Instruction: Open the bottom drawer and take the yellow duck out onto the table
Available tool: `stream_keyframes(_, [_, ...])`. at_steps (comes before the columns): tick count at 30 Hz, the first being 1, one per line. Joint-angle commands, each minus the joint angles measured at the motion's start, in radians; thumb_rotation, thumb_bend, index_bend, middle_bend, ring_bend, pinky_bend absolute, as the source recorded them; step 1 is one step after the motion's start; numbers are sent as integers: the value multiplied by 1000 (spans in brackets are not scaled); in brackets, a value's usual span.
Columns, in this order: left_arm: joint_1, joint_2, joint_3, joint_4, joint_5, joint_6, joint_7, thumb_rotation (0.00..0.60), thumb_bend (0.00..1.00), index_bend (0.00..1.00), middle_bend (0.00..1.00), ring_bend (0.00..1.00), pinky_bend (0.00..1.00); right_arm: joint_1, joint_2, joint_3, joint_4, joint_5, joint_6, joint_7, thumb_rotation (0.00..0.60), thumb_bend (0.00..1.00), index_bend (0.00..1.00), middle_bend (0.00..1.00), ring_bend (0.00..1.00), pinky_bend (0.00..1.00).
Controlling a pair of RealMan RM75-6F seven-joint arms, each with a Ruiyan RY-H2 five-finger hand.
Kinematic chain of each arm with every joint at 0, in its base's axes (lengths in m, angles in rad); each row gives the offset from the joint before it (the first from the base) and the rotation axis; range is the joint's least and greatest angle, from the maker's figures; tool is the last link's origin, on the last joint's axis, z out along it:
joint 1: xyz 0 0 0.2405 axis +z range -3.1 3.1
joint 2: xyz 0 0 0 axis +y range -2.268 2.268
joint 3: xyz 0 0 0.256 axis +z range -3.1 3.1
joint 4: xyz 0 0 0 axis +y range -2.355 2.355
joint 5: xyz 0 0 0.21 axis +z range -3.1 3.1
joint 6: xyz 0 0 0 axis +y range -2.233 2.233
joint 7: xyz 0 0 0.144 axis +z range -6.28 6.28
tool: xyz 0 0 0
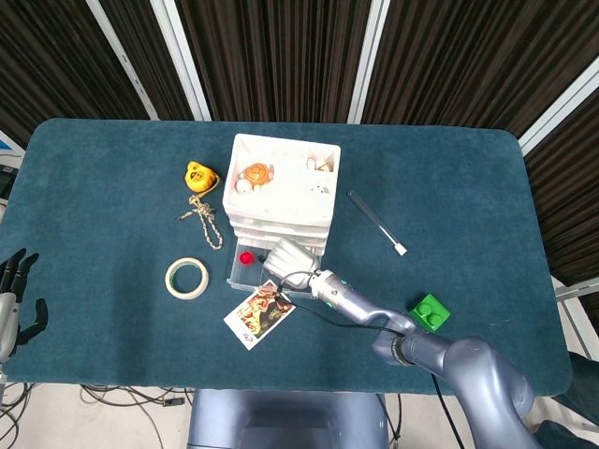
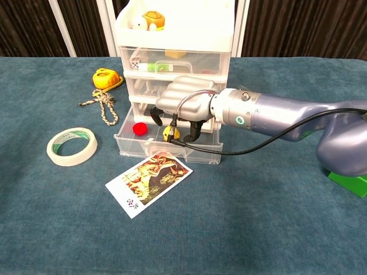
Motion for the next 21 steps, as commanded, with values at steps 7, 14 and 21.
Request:
stream_keyframes(7, [0, -1, 0, 3, -2, -2, 0, 600, 582, 58, 0, 0, 0, 6, -20, -1, 30, -12, -9, -24, 600, 324, 407, 1000, 1000, 1000])
stream_keyframes(14, [0, -1, 0, 1, -1, -1, 1, 600, 582, 58, 0, 0, 0, 7, -36, -2, 50, -20, -8, -16, 600, 325, 419, 1000, 1000, 1000])
stream_keyframes(21, [0, -1, -1, 1, -2, 0, 1, 600, 582, 58, 0, 0, 0, 9, -49, 4, 66, -19, -15, -14, 600, 325, 435, 1000, 1000, 1000])
